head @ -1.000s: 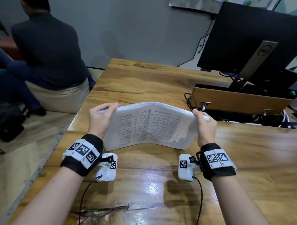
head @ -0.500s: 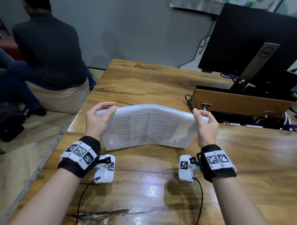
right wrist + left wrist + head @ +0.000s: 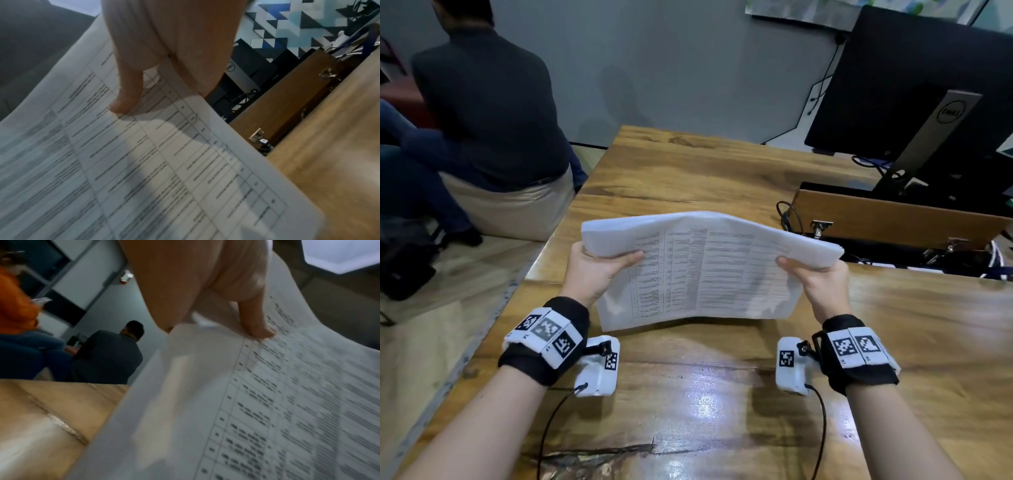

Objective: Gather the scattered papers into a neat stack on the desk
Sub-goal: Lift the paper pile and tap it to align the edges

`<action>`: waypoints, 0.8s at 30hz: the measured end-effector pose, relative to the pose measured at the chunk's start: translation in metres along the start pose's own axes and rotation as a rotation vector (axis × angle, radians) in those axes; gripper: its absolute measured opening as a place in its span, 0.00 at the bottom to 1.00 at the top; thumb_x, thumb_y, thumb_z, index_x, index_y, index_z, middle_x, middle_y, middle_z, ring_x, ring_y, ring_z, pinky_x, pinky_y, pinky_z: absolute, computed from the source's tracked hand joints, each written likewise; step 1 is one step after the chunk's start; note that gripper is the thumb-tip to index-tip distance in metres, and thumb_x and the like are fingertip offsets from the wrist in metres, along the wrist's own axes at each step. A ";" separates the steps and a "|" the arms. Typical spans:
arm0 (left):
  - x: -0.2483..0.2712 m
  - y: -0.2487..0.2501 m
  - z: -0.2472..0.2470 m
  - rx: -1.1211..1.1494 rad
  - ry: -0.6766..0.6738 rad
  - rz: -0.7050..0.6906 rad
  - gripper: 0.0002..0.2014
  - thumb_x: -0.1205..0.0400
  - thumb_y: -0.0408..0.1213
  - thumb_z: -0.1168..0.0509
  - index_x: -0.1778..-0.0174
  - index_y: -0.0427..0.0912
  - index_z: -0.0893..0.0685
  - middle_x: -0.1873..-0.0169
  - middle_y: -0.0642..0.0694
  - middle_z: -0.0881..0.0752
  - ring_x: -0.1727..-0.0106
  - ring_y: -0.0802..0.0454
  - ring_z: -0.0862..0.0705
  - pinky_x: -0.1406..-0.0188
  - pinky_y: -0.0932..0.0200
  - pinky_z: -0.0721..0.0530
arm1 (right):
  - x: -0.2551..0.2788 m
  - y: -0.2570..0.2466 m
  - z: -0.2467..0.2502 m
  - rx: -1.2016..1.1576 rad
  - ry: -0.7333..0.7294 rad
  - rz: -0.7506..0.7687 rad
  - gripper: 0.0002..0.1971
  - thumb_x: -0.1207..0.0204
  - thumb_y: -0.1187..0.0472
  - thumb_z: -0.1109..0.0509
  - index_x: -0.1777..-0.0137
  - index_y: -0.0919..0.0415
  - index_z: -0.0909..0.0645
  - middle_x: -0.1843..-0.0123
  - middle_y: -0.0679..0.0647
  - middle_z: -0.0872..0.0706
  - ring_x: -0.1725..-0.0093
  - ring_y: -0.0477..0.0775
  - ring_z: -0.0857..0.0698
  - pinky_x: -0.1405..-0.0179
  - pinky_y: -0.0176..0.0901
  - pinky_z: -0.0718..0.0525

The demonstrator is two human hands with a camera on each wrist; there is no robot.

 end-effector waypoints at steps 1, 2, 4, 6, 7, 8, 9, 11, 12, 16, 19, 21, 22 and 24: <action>0.000 -0.001 0.001 -0.001 -0.002 -0.001 0.16 0.34 0.19 0.25 0.63 0.45 0.15 0.74 0.65 0.10 0.68 0.70 0.12 0.66 0.74 0.14 | 0.000 -0.002 0.001 -0.004 -0.014 0.015 0.13 0.37 0.77 0.23 0.59 0.60 0.17 0.59 0.52 0.13 0.66 0.36 0.11 0.70 0.30 0.15; 0.002 -0.006 0.003 -0.013 -0.010 0.017 0.15 0.34 0.19 0.25 0.62 0.45 0.15 0.73 0.63 0.10 0.67 0.69 0.12 0.65 0.73 0.14 | 0.001 0.000 0.003 0.014 -0.030 0.007 0.13 0.38 0.77 0.23 0.59 0.60 0.17 0.58 0.53 0.12 0.64 0.37 0.11 0.68 0.32 0.14; 0.007 -0.025 0.004 -0.040 -0.044 0.087 0.15 0.35 0.21 0.24 0.58 0.42 0.15 0.68 0.56 0.08 0.61 0.64 0.11 0.62 0.71 0.13 | 0.007 0.019 0.003 0.064 -0.071 -0.048 0.15 0.39 0.75 0.21 0.53 0.63 0.16 0.54 0.57 0.11 0.57 0.46 0.10 0.62 0.38 0.13; 0.014 -0.047 0.003 -0.047 -0.071 0.167 0.19 0.35 0.22 0.23 0.51 0.40 0.15 0.58 0.51 0.11 0.53 0.58 0.13 0.56 0.68 0.13 | 0.015 0.042 0.003 0.070 -0.103 -0.112 0.18 0.40 0.76 0.21 0.51 0.62 0.16 0.51 0.58 0.10 0.54 0.49 0.09 0.61 0.37 0.12; 0.017 -0.053 0.003 -0.044 -0.073 0.192 0.20 0.36 0.23 0.23 0.49 0.39 0.16 0.56 0.49 0.12 0.52 0.57 0.14 0.55 0.67 0.14 | 0.017 0.048 0.004 0.067 -0.102 -0.127 0.18 0.40 0.76 0.21 0.52 0.60 0.16 0.51 0.57 0.10 0.55 0.46 0.09 0.62 0.35 0.12; 0.017 -0.054 0.002 -0.041 -0.063 0.203 0.21 0.36 0.23 0.23 0.48 0.38 0.16 0.56 0.49 0.12 0.52 0.58 0.14 0.56 0.69 0.14 | 0.017 0.050 0.004 0.064 -0.097 -0.128 0.18 0.40 0.77 0.21 0.53 0.59 0.16 0.52 0.55 0.10 0.56 0.45 0.10 0.63 0.33 0.13; 0.017 -0.052 0.002 -0.038 -0.054 0.204 0.20 0.36 0.23 0.23 0.49 0.39 0.16 0.58 0.52 0.11 0.54 0.61 0.14 0.60 0.72 0.15 | 0.016 0.047 0.005 0.059 -0.090 -0.121 0.18 0.40 0.77 0.21 0.54 0.57 0.16 0.53 0.54 0.10 0.57 0.43 0.10 0.64 0.33 0.13; 0.015 -0.041 0.000 -0.028 -0.049 0.181 0.16 0.34 0.22 0.24 0.56 0.44 0.16 0.69 0.58 0.09 0.63 0.68 0.13 0.68 0.77 0.17 | 0.013 0.037 0.007 0.035 -0.082 -0.093 0.18 0.39 0.78 0.22 0.56 0.56 0.16 0.55 0.51 0.10 0.59 0.40 0.10 0.65 0.33 0.13; 0.013 -0.036 0.000 -0.020 -0.046 0.164 0.16 0.34 0.21 0.25 0.58 0.45 0.16 0.73 0.60 0.10 0.66 0.70 0.13 0.70 0.78 0.18 | 0.010 0.033 0.008 0.021 -0.087 -0.077 0.18 0.39 0.78 0.22 0.56 0.55 0.16 0.56 0.50 0.10 0.59 0.39 0.10 0.65 0.33 0.13; 0.012 -0.044 0.005 -0.028 -0.065 0.171 0.18 0.34 0.22 0.24 0.55 0.45 0.16 0.58 0.52 0.11 0.51 0.56 0.13 0.59 0.70 0.15 | 0.013 0.047 0.006 0.057 -0.101 -0.100 0.18 0.40 0.78 0.21 0.55 0.57 0.15 0.59 0.46 0.09 0.56 0.43 0.09 0.56 0.41 0.09; 0.019 -0.064 0.005 -0.038 -0.096 0.242 0.21 0.36 0.23 0.23 0.50 0.44 0.17 0.53 0.48 0.13 0.46 0.49 0.15 0.43 0.54 0.17 | 0.022 0.069 0.002 0.083 -0.123 -0.159 0.19 0.47 0.70 0.17 0.53 0.62 0.13 0.58 0.49 0.08 0.52 0.53 0.09 0.48 0.48 0.10; 0.020 -0.061 0.006 -0.034 -0.075 0.237 0.20 0.36 0.22 0.24 0.54 0.46 0.17 0.55 0.49 0.13 0.50 0.55 0.15 0.45 0.55 0.17 | 0.021 0.066 0.003 0.057 -0.112 -0.154 0.25 0.56 0.60 0.14 0.56 0.59 0.13 0.59 0.49 0.07 0.54 0.48 0.09 0.54 0.43 0.10; 0.019 -0.057 0.007 -0.026 -0.059 0.229 0.19 0.35 0.21 0.24 0.56 0.46 0.17 0.58 0.51 0.12 0.52 0.58 0.15 0.49 0.59 0.15 | 0.019 0.063 0.003 0.042 -0.108 -0.140 0.24 0.56 0.59 0.14 0.56 0.58 0.13 0.59 0.49 0.07 0.55 0.47 0.09 0.57 0.40 0.10; 0.016 -0.053 0.008 0.001 -0.037 0.216 0.18 0.35 0.19 0.25 0.59 0.46 0.17 0.63 0.54 0.11 0.57 0.62 0.15 0.60 0.69 0.13 | 0.018 0.056 0.000 0.035 -0.127 -0.106 0.20 0.47 0.70 0.17 0.55 0.56 0.15 0.55 0.51 0.08 0.53 0.48 0.10 0.56 0.41 0.10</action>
Point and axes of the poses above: each hand's wrist, its own x-axis away from the middle knuckle, its own z-axis out of the back of the hand, y = z × x, the point moved 10 cm from there along -x, towards the middle knuckle
